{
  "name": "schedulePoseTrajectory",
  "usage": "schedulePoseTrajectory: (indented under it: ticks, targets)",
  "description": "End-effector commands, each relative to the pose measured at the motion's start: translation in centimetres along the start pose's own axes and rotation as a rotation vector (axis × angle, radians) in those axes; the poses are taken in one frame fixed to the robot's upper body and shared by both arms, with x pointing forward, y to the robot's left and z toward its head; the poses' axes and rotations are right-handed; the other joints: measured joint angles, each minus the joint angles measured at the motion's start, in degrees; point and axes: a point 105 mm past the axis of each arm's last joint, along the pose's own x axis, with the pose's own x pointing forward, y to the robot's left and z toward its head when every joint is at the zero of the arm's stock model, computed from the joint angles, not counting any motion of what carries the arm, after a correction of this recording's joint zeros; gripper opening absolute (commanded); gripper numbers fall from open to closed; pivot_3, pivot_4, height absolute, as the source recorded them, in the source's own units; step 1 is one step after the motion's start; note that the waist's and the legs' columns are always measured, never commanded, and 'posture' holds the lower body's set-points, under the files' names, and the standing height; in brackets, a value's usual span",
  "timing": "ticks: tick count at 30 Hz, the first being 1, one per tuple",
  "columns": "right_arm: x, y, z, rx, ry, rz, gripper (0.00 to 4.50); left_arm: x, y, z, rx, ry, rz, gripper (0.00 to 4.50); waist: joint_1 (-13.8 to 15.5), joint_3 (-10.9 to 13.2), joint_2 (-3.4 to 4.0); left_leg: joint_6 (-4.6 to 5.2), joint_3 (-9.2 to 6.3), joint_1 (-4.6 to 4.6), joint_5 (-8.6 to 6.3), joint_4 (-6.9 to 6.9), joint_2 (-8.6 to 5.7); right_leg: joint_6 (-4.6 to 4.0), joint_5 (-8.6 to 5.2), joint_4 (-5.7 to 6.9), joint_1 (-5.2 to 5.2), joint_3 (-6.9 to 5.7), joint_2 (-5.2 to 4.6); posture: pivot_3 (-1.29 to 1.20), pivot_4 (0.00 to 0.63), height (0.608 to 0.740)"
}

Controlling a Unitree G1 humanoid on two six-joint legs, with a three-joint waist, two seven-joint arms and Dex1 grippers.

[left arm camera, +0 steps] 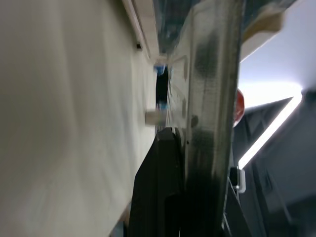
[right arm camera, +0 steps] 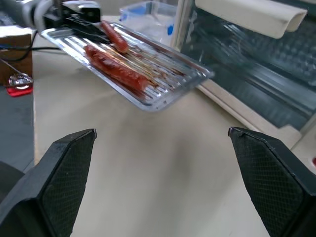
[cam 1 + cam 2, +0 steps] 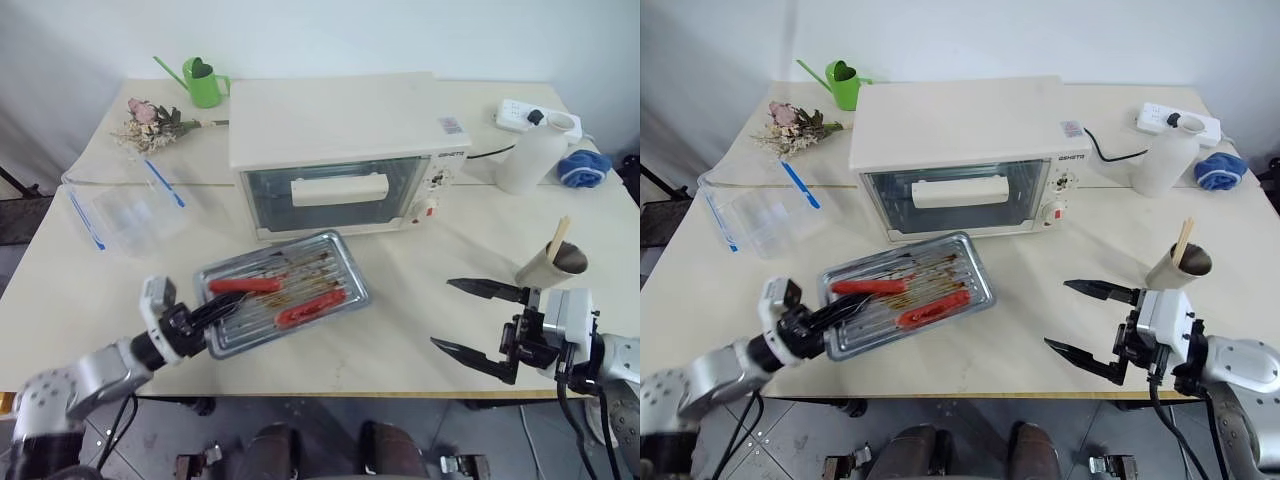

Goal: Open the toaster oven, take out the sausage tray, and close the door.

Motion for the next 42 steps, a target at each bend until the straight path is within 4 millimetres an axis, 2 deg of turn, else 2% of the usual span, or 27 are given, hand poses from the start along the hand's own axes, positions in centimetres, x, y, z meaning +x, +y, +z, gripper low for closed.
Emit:
schedulePoseTrajectory:
  ticks: [1,4,9,15,20,21,23,26,28,31,35,37,39,41,42]
  targets:
    - [-1.0,0.4,0.9,-0.046,0.009,-0.067,4.48,2.8,1.1,-0.7,0.005,0.141,0.034,0.0,0.3,0.0,-0.01,0.04,0.02,0.01,0.02,0.0,-0.05,0.06,0.03,0.01,0.0,0.01,-0.03,0.0,0.15,0.74]
    - [-1.2,1.0,1.0,-0.038,0.016,-0.102,4.48,5.0,2.0,-0.6,0.017,0.187,0.07,0.0,0.7,0.0,0.03,0.16,0.0,-0.05,0.15,0.0,-0.19,0.2,0.11,-0.02,0.02,0.01,-0.05,0.0,0.15,0.74]
    - [-1.2,1.7,1.1,-0.036,0.026,-0.126,4.48,7.4,2.5,-1.8,0.08,0.302,0.099,0.0,1.6,0.0,0.06,0.15,0.01,0.04,0.25,0.0,-0.23,0.32,0.17,-0.15,0.17,0.04,-0.09,0.0,0.15,0.74]
    - [-0.9,1.9,1.1,-0.038,0.032,-0.135,4.48,8.9,2.9,-2.2,0.127,0.353,0.131,0.0,3.1,-0.2,0.24,0.14,-0.03,0.07,0.26,0.01,-0.31,0.37,0.2,-0.22,0.26,0.06,-0.16,0.0,0.15,0.74]
    - [-0.9,1.8,1.0,-0.038,0.038,-0.139,4.5,9.0,2.6,-2.4,0.179,0.358,0.117,1.17,3.4,-0.2,0.25,0.16,-0.07,0.04,0.26,0.01,-0.35,0.4,0.21,-0.26,0.27,0.06,-0.19,0.0,0.15,0.74]
    - [-0.8,1.7,1.0,-0.038,0.039,-0.139,4.5,8.9,2.6,-2.4,0.187,0.356,0.12,1.53,3.3,-0.2,0.24,0.16,-0.07,0.03,0.25,0.01,-0.35,0.4,0.22,-0.27,0.26,0.05,-0.18,0.0,0.15,0.74]
    - [-0.8,1.6,0.8,-0.037,0.042,-0.136,4.5,8.3,2.8,-2.1,0.205,0.324,0.139,2.12,3.1,-0.1,0.22,0.16,-0.07,0.01,0.24,0.0,-0.32,0.41,0.22,-0.27,0.24,0.03,-0.15,0.0,0.15,0.74]
    - [-0.8,1.5,0.6,-0.034,0.046,-0.127,4.5,6.9,2.1,-2.1,0.233,0.308,0.116,3.04,2.4,-0.1,0.21,0.14,-0.07,0.02,0.23,-0.05,-0.24,0.4,0.22,-0.26,0.21,0.01,-0.1,0.0,0.15,0.74]
    - [-0.9,1.6,0.3,-0.014,0.055,-0.105,4.5,5.6,1.0,-1.6,0.277,0.284,0.105,3.66,1.8,-0.1,0.15,0.12,-0.07,0.02,0.23,-0.05,-0.19,0.4,0.21,-0.25,0.2,-0.02,-0.07,0.0,0.15,0.74]
    - [-1.1,1.7,-0.1,-0.009,0.069,-0.067,4.5,3.9,0.9,-0.1,0.413,0.214,0.165,4.48,0.7,-0.1,0.1,0.08,-0.02,0.04,0.23,-0.09,-0.11,0.37,0.2,-0.26,0.17,-0.02,-0.03,0.0,0.15,0.74]
    - [-1.5,0.8,-0.5,0.012,0.077,-0.057,4.5,-0.6,1.9,-0.1,0.769,0.374,0.305,4.48,-0.7,0.0,0.03,-0.05,0.11,0.11,0.27,-0.2,-0.05,0.26,0.14,-0.22,0.08,0.02,0.0,0.0,0.15,0.74]
    - [-1.7,0.4,-0.5,0.018,0.077,-0.041,4.5,-1.9,1.0,0.3,0.933,0.409,0.255,4.48,-1.0,-0.1,0.12,-0.17,0.21,0.15,0.25,-0.38,-0.03,0.19,0.1,-0.24,-0.04,0.08,-0.02,0.0,0.15,0.74]
    - [-2.0,0.0,-0.5,0.031,0.082,-0.005,4.5,-3.8,-0.8,1.3,1.142,0.383,0.156,4.48,-0.9,-0.1,0.13,-0.39,0.31,0.08,0.26,-0.68,-0.1,0.15,0.08,-0.28,-0.32,0.15,-0.12,0.0,0.15,0.74]
    - [-1.9,-0.3,-0.2,0.036,0.075,0.029,4.5,-5.0,-1.9,1.9,1.384,0.343,0.097,4.48,-0.9,0.0,0.14,-0.17,0.39,-0.04,0.43,-0.83,-0.07,0.07,0.04,-0.26,-0.58,0.15,-0.15,0.0,0.15,0.74]
    - [-1.8,-0.4,0.0,0.048,0.069,0.041,4.5,-5.7,-1.8,1.6,1.394,0.367,0.095,4.48,-0.9,0.0,0.08,-0.18,0.38,-0.05,0.43,-0.87,-0.03,0.05,0.03,-0.27,-0.59,0.13,-0.14,0.0,0.15,0.74]
